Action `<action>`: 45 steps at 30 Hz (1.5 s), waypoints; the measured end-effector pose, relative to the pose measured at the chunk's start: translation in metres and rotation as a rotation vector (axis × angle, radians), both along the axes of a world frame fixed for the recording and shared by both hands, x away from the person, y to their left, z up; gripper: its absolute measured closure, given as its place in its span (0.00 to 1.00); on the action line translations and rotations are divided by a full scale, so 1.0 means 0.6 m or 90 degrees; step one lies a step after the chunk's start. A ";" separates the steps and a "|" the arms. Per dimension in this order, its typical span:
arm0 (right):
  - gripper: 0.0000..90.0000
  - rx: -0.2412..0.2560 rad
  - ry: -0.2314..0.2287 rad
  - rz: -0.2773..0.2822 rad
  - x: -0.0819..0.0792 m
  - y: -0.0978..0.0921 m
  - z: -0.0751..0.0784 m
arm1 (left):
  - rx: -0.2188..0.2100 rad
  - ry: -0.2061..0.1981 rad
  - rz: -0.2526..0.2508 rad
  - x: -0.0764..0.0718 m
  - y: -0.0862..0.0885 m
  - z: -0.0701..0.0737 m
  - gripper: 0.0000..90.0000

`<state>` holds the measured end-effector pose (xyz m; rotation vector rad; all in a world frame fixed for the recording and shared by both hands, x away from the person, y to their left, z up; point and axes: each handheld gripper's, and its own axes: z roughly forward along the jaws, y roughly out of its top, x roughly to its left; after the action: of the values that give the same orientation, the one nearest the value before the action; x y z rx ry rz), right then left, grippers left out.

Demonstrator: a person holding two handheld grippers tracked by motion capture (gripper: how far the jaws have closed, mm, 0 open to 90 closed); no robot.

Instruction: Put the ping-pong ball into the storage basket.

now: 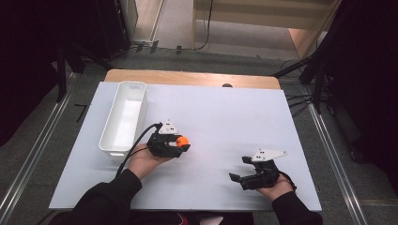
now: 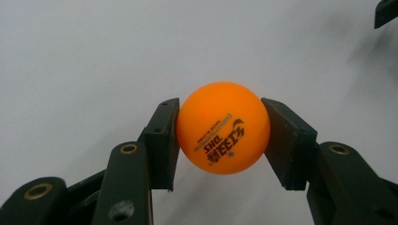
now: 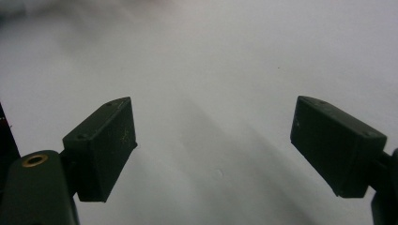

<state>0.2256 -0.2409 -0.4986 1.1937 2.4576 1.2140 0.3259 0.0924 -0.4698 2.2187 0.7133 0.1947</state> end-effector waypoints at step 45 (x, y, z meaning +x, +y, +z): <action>0.15 0.003 0.002 -0.010 -0.003 -0.004 0.000 | 0.004 0.015 -0.037 -0.002 0.017 0.092 0.57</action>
<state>0.2238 -0.2436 -0.4988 1.2147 2.4441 1.2149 0.3247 0.1027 -0.4148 2.2476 0.6603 0.1419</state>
